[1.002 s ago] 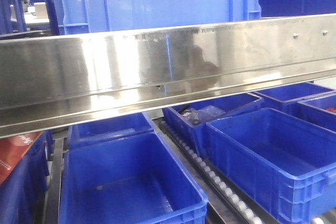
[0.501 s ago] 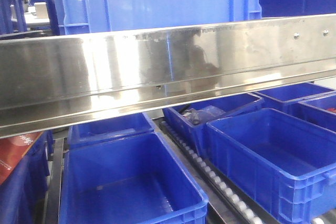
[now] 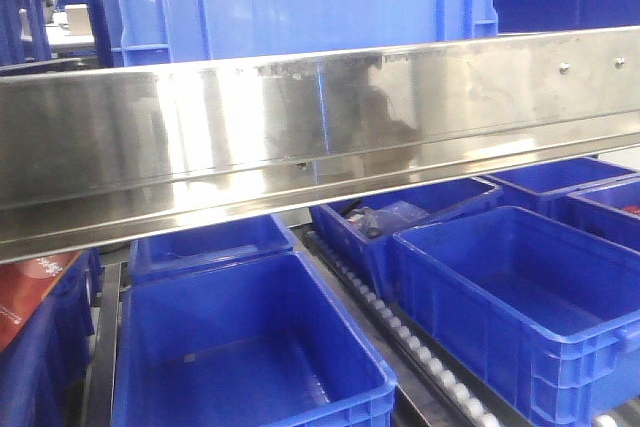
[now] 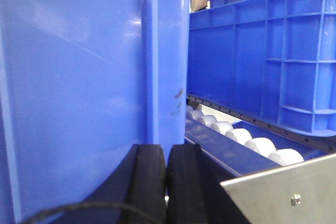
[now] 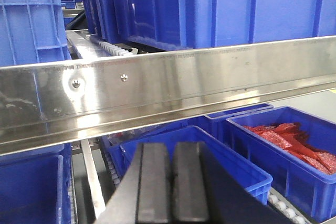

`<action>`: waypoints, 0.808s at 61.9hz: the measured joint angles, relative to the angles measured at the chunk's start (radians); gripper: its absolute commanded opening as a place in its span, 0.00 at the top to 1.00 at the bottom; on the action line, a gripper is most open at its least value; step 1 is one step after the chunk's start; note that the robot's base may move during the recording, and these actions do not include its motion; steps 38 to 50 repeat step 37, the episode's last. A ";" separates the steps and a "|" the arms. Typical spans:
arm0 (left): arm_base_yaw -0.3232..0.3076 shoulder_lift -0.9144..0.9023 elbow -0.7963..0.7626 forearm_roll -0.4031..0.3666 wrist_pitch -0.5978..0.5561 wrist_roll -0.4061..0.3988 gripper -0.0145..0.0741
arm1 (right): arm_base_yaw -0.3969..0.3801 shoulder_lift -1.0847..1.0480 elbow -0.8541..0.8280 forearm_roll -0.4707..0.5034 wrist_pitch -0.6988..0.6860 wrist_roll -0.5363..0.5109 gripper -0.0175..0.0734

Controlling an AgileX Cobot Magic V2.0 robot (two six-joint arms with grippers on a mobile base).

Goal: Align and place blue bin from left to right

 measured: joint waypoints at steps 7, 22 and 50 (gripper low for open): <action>0.000 0.000 0.000 0.000 0.000 0.000 0.83 | 0.000 0.000 0.000 0.000 0.000 0.000 0.89; 0.000 0.000 0.000 0.000 0.000 0.000 0.83 | 0.000 0.000 0.000 0.000 0.000 0.000 0.89; 0.000 0.000 0.000 0.000 0.000 0.000 0.83 | 0.000 0.000 0.000 0.000 0.000 0.000 0.89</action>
